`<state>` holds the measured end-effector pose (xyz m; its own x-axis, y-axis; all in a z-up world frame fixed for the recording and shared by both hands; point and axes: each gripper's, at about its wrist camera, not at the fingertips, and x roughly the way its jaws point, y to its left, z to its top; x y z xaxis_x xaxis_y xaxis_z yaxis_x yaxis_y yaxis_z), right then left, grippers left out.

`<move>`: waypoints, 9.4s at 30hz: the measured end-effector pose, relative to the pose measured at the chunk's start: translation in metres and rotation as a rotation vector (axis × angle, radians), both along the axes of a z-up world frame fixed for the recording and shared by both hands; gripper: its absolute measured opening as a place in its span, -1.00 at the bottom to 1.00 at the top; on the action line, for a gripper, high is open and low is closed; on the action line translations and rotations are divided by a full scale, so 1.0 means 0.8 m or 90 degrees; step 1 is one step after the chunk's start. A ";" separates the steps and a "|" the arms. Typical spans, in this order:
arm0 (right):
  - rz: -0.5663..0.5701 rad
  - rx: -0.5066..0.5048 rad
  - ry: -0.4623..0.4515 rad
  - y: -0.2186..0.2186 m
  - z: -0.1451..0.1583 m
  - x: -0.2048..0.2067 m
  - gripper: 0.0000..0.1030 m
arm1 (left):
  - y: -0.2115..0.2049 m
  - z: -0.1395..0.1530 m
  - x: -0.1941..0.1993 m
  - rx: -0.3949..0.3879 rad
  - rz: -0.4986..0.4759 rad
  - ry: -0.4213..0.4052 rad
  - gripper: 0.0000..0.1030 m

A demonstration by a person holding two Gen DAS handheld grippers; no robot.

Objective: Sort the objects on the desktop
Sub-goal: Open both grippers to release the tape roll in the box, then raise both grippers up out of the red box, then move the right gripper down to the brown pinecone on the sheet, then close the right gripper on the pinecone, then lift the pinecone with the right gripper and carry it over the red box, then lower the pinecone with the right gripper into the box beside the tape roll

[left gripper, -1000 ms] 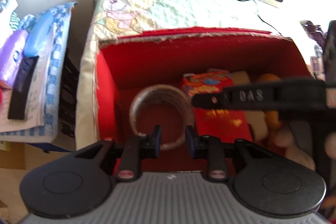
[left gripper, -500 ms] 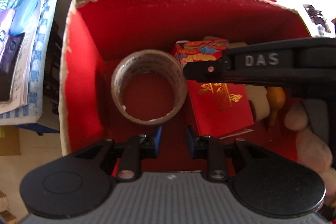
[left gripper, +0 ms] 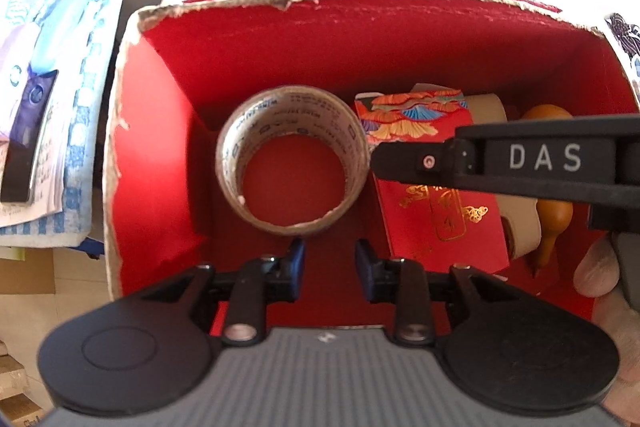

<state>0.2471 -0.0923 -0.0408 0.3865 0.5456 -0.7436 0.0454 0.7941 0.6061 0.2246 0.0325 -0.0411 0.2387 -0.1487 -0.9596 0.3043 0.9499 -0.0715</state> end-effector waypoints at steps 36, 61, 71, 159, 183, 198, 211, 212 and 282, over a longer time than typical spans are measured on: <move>-0.002 -0.033 -0.015 0.004 0.000 -0.005 -0.70 | -0.011 0.019 -0.015 0.053 0.005 -0.073 -0.20; 0.011 0.050 -0.196 -0.058 0.070 -0.127 -0.53 | -0.011 0.109 -0.139 0.026 0.105 -0.196 0.16; 0.093 0.089 -0.198 -0.035 0.065 -0.189 -0.42 | 0.040 0.102 -0.209 0.010 0.157 -0.186 0.18; -0.024 0.039 -0.132 -0.173 0.094 -0.252 -0.05 | -0.169 0.128 -0.261 -0.083 -0.140 -0.217 0.10; 0.093 0.064 -0.099 -0.046 0.080 -0.056 -0.05 | -0.038 0.116 -0.072 -0.024 -0.054 -0.188 0.10; 0.138 0.074 0.052 -0.004 0.007 -0.013 -0.07 | -0.007 0.037 -0.037 0.023 -0.024 -0.071 0.10; 0.167 0.076 0.112 0.010 -0.021 0.002 -0.09 | -0.015 0.013 -0.030 0.078 -0.016 -0.024 0.15; 0.170 0.074 0.112 0.010 -0.021 0.002 -0.09 | -0.016 0.013 -0.029 0.081 -0.016 -0.021 0.15; 0.104 0.097 0.096 0.003 -0.025 0.000 -0.27 | -0.012 0.020 -0.056 0.046 0.002 -0.103 0.23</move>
<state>0.2470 -0.0898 -0.0605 0.1753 0.7018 -0.6905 0.0227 0.6982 0.7155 0.1799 0.0230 -0.0253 0.3909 -0.0796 -0.9170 0.3038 0.9516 0.0469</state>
